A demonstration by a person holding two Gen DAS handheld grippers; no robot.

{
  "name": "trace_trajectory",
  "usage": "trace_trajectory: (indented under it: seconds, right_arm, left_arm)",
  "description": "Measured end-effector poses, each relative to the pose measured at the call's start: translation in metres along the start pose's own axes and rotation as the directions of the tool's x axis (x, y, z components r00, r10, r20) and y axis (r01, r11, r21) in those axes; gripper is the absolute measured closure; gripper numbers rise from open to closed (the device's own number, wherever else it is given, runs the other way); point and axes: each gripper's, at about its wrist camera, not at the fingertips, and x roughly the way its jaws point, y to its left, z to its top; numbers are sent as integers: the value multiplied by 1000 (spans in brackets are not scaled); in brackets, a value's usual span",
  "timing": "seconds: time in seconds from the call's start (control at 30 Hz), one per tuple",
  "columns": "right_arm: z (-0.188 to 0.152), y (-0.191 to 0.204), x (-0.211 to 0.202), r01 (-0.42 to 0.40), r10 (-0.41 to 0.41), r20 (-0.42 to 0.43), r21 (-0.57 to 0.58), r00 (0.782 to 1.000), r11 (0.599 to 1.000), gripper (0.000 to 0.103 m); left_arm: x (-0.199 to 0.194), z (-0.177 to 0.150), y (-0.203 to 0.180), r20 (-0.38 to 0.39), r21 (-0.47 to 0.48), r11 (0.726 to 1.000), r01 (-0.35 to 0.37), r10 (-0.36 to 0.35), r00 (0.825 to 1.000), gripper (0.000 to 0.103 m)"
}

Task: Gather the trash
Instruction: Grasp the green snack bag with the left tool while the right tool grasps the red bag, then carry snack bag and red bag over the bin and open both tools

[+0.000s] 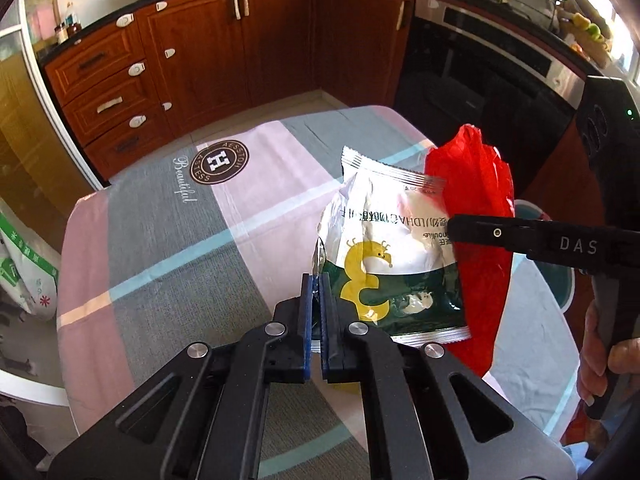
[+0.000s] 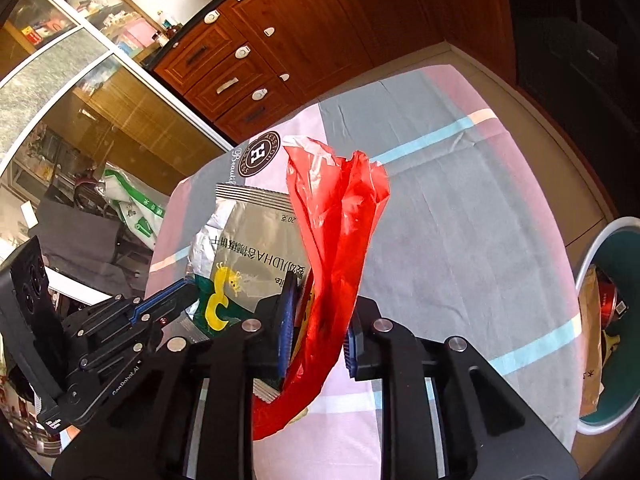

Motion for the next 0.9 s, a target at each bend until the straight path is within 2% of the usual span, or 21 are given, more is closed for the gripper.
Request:
trace_trajectory:
  seconds: [0.07,0.17,0.37,0.6,0.9]
  right_arm:
    - [-3,-2,-8,10,-10,11,-1,1000,1000,84]
    - [-8,-2,-20,43,-42,25,-20,999,999,98]
    - [-14,1,-56,48,-44,87,-39,995,998,98]
    - [-25,-12,-116,82,-75,192,-26,979,996,98]
    - [-46,-65,-184,97,-109,286,56,952,994,98]
  left_arm:
    - [-7,-3,-2,3,-6,1000,-14,14,1000,100]
    - [-15,-11,-5,-6,-23,1000,-14,14,1000,100]
    - [-43,-18,-24,33,-22,1000,-14,15,999,100]
    - [-75,-15,-57,83,8,1000,-12,11,996,100]
    - [-96,-13,-125,112,106,994,11,-23,993,99]
